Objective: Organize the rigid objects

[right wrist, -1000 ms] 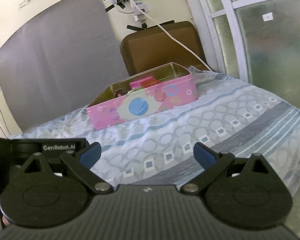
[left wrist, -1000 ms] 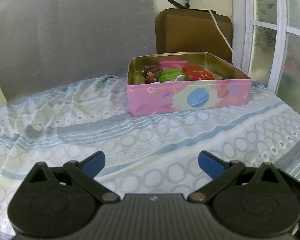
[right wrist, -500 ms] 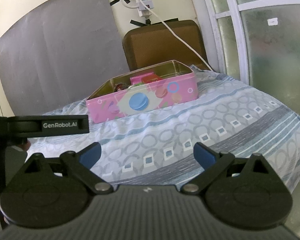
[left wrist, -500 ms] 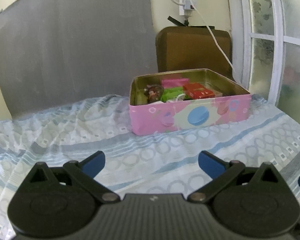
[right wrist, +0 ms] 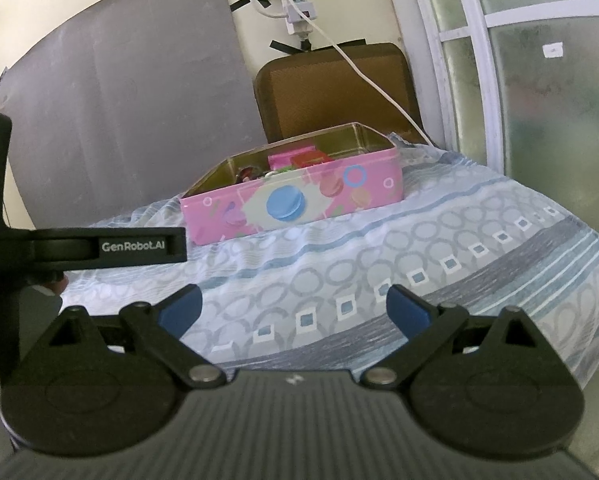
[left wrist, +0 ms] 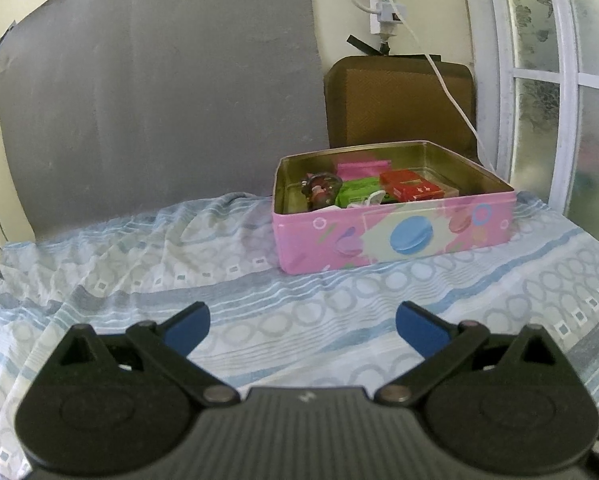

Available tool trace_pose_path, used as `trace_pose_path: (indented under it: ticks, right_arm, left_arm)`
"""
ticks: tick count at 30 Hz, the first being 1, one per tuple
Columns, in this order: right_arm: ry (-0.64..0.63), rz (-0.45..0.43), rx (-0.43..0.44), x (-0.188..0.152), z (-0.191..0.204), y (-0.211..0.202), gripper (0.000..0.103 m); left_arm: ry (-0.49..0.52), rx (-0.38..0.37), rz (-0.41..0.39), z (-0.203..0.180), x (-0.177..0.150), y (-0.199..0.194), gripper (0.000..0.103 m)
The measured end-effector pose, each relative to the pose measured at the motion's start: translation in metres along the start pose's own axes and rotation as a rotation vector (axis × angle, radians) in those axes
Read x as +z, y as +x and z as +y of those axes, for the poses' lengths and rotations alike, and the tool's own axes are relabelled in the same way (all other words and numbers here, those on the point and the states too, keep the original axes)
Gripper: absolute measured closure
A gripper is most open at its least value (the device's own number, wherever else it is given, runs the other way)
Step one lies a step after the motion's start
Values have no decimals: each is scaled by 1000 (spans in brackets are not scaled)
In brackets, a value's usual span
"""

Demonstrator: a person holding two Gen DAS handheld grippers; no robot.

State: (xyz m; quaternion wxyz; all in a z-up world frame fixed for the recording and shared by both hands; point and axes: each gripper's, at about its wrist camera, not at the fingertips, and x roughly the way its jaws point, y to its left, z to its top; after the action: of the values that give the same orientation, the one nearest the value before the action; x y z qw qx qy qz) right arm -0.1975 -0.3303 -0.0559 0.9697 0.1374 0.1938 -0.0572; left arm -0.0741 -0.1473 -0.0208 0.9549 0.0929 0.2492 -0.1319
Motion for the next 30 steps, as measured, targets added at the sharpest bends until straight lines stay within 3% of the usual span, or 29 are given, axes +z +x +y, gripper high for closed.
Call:
trace_pose_path:
  ticks: [14,30]
  right_arm:
    - [3,2,17,-2,1,0,3]
    - [-18,-12,103,14,0,2,3]
  left_arm:
    - [2,-9,25,2,-1,4,0]
    - [-78,-9,116,23,4,2,0]
